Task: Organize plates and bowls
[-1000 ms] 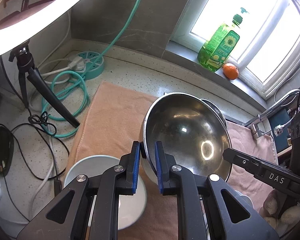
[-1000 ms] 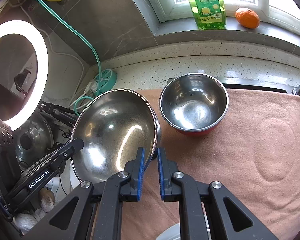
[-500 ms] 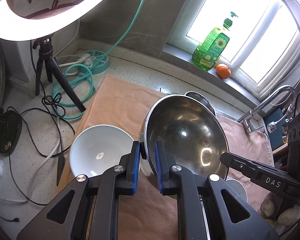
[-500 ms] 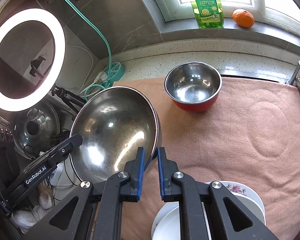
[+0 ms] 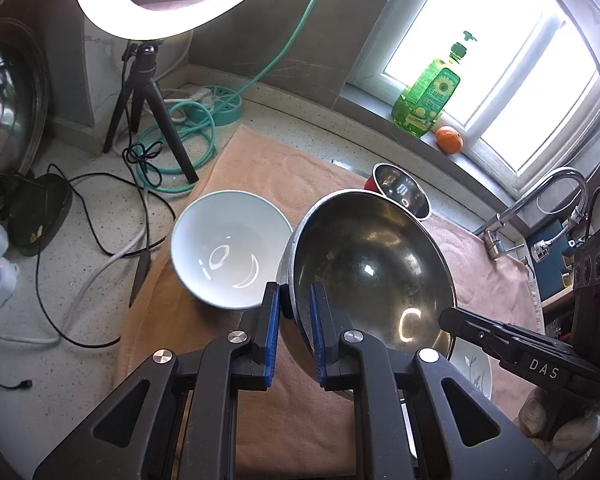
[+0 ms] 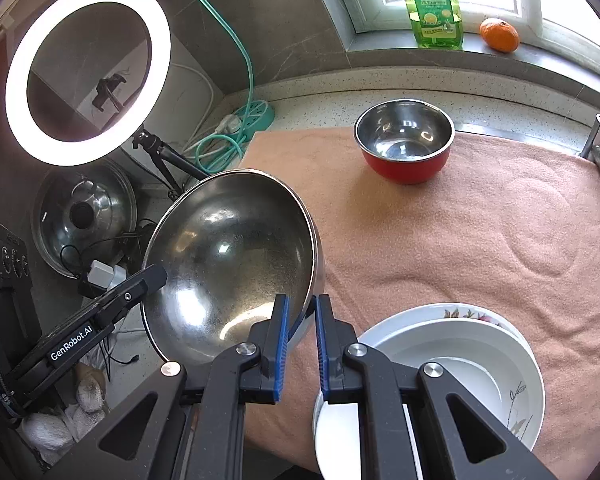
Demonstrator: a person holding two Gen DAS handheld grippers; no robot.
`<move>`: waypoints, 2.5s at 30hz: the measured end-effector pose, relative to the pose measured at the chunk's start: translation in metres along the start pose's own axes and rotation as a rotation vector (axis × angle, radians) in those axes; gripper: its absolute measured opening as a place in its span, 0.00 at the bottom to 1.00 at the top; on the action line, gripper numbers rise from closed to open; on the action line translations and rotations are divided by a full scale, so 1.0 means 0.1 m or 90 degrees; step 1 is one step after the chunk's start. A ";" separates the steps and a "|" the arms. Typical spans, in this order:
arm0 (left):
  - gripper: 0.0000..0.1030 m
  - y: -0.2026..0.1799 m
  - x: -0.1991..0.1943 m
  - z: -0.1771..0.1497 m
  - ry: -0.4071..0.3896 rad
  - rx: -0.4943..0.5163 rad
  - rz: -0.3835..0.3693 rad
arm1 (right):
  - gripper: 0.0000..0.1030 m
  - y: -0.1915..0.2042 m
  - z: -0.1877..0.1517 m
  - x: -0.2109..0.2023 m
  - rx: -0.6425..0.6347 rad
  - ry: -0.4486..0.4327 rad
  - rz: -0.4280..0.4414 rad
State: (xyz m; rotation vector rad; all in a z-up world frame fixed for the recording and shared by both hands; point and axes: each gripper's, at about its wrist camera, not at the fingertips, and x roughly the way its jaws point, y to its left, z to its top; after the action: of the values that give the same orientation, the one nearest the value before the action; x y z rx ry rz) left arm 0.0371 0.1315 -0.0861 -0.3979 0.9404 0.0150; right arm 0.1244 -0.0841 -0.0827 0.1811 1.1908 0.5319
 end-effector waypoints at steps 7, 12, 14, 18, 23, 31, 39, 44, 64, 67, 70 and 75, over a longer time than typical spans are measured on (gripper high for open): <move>0.13 0.09 -0.03 -0.22 0.011 -0.018 0.012 | 0.11 0.04 -0.19 0.09 -0.014 0.030 0.000; 0.13 0.14 -0.02 -0.35 0.022 -0.030 0.019 | 0.11 0.05 -0.30 0.15 -0.019 0.045 0.002; 0.13 0.17 -0.01 -0.40 0.027 -0.031 0.022 | 0.11 0.05 -0.34 0.18 -0.021 0.049 0.001; 0.13 0.20 0.03 -0.46 0.038 -0.034 0.026 | 0.11 0.05 -0.40 0.24 -0.022 0.058 -0.001; 0.13 0.22 0.06 -0.50 0.048 -0.033 0.030 | 0.11 0.03 -0.45 0.31 -0.022 0.069 -0.003; 0.13 0.28 0.12 -0.59 0.067 -0.040 0.030 | 0.11 0.02 -0.51 0.36 -0.025 0.076 -0.005; 0.12 0.39 0.17 -0.64 0.082 -0.053 0.028 | 0.11 0.07 -0.54 0.40 -0.038 0.082 0.002; 0.12 0.39 0.17 -0.63 0.083 -0.051 0.024 | 0.11 0.06 -0.53 0.41 -0.038 0.085 0.003; 0.13 0.45 0.06 -0.60 0.079 -0.057 0.026 | 0.15 -0.07 -0.49 0.27 -0.020 0.071 0.013; 0.13 0.46 0.00 -0.56 0.072 -0.053 0.028 | 0.15 -0.11 -0.47 0.21 -0.011 0.061 0.015; 0.13 0.45 -0.06 -0.51 0.067 -0.055 0.020 | 0.15 -0.12 -0.44 0.14 -0.010 0.045 0.008; 0.13 0.34 -0.08 -0.39 0.064 -0.041 0.000 | 0.15 -0.17 -0.38 0.01 -0.003 0.028 0.002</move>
State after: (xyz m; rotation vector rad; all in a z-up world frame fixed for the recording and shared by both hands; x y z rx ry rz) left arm -0.0039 0.1512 -0.1110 -0.4612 1.0406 0.0256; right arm 0.0954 -0.1040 -0.1046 0.1677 1.2319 0.5435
